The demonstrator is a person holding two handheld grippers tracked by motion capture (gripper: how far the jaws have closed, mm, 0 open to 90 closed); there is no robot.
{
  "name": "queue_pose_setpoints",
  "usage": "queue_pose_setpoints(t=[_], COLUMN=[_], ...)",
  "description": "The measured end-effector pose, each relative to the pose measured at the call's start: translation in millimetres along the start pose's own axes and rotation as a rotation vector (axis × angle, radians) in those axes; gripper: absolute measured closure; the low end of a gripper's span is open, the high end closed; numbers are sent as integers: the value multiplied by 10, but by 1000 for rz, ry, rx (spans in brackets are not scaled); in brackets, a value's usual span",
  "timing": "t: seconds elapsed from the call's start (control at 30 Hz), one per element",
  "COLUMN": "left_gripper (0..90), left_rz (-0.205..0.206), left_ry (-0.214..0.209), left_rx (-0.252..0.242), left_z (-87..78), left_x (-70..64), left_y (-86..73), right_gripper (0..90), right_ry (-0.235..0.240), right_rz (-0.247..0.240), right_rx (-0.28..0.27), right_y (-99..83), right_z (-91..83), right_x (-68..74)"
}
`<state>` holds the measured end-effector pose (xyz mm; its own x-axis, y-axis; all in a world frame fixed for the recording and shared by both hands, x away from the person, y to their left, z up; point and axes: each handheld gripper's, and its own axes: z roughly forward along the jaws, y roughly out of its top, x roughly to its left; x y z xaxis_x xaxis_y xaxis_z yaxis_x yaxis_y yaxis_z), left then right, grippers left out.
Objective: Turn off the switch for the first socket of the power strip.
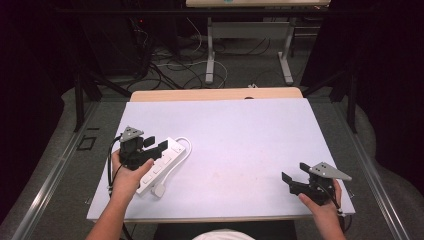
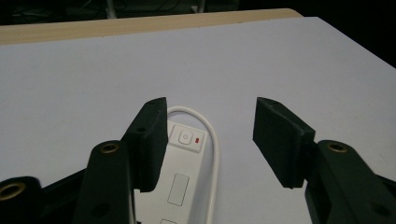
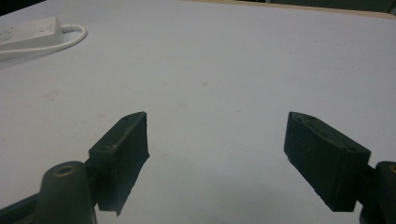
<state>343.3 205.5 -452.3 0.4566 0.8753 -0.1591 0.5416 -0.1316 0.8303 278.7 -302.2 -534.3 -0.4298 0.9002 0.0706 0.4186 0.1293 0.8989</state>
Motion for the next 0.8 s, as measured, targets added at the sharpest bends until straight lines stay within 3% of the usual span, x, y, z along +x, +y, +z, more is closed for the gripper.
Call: queue_pose_setpoints(t=[0.37,0.8], left_gripper=[332,87], left_rz=[22,3], left_ry=[-14,-13], left_rx=[-10,-29], left_z=[-102,-247], left_x=[-30,17], left_y=[-29,-137], right_gripper=[212,212], right_ry=[1,2], right_rz=[7,3], right_rx=[-1,-2], right_y=[0,-1], right_z=[-4,-4], right_x=[6,5])
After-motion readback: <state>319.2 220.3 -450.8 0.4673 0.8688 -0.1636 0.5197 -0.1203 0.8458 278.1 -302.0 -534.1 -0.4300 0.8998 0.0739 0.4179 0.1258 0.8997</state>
